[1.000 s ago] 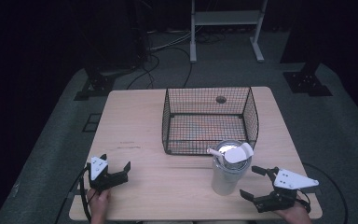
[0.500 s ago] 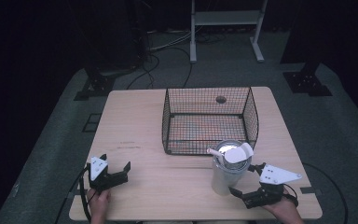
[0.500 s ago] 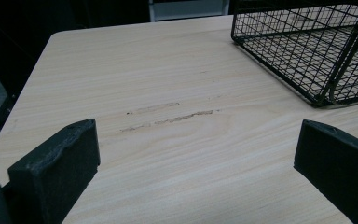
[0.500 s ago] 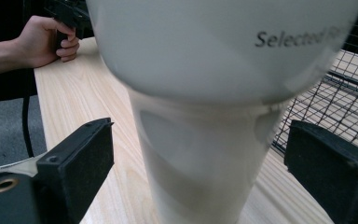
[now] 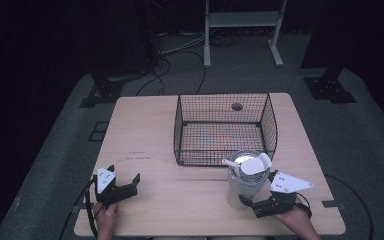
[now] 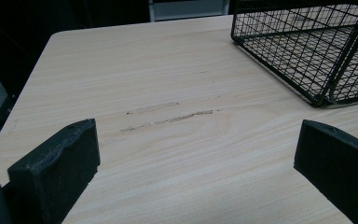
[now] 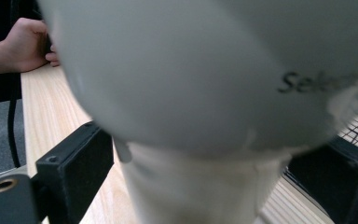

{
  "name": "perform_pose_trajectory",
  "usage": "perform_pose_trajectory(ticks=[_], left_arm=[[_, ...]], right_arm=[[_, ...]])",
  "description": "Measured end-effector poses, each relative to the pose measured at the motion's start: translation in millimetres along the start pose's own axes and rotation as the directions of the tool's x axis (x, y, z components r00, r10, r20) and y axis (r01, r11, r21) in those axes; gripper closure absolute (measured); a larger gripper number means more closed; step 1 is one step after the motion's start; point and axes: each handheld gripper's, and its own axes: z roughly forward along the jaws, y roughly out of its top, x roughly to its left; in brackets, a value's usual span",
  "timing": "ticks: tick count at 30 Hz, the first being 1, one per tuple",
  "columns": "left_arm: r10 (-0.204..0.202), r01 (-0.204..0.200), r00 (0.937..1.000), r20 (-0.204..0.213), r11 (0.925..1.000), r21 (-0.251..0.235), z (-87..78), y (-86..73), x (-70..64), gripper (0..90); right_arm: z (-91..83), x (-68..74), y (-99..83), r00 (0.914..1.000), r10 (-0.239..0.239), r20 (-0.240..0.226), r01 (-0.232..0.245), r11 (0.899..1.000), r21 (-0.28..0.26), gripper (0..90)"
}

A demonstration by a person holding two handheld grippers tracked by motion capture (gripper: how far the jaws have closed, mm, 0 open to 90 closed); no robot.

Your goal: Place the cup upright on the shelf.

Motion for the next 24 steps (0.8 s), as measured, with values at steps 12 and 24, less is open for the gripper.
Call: perform_pose_trajectory(ticks=[12,24], left_arm=[[0.001,-0.001,1.0000,-0.001,1.0000,0.001,0.1,0.0,-0.1,0.0],[0.000,0.000,1.0000,-0.001,1.0000,0.001,0.0,0.0,0.0,0.0]], right_arm=[[9.1,0.1,0.7,1.0000,0.000,0.006,0.000,0.999,-0.038,6.9],[12.9,1.1,-0.8,0.9998,-0.001,0.018,0.002,0.997,-0.075,8.0]])
